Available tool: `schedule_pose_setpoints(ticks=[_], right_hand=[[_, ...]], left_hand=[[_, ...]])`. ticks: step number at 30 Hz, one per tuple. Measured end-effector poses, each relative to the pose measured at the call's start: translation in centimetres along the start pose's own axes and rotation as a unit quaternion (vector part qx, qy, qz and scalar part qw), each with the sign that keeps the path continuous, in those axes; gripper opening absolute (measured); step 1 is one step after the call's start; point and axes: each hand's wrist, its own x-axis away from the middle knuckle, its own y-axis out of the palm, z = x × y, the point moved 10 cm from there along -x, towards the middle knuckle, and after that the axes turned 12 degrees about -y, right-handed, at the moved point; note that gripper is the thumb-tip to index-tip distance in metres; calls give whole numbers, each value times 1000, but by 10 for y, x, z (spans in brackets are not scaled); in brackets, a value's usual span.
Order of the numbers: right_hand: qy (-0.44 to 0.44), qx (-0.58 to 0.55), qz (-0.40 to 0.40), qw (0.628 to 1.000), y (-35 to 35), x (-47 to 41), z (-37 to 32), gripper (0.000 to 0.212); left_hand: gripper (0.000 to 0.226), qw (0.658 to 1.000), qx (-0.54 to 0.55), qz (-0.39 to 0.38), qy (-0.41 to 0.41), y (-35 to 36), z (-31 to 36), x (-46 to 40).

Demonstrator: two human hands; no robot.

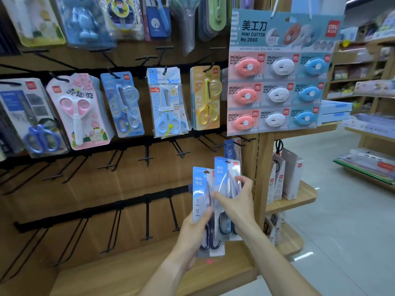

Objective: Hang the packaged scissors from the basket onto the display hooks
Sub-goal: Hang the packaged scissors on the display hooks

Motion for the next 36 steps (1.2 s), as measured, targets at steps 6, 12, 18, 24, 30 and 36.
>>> schedule_pose_setpoints(ticks=[6,12,18,24,30,36], right_hand=[[-25,9,86,996,-43,-37,-9,76],[-21,33,88,995,-43,-61,-8,80],[-32,44,85,995,-41,-67,-3,80],[-23,97,59,993,-33,-78,2,82],[8,124,12,992,-12,-114,11,83],[-45,87,50,994,-19,-45,-16,52]], left_hand=[[32,1000,20,-9,-2,-4,6,-1],[32,999,22,-25,-2,-2,6,2],[33,997,51,-49,-20,1,0,-1],[32,996,57,-65,-25,5,-6,0],[46,997,1,-79,-13,7,-5,8],[46,998,6,-62,2,1,-3,6]])
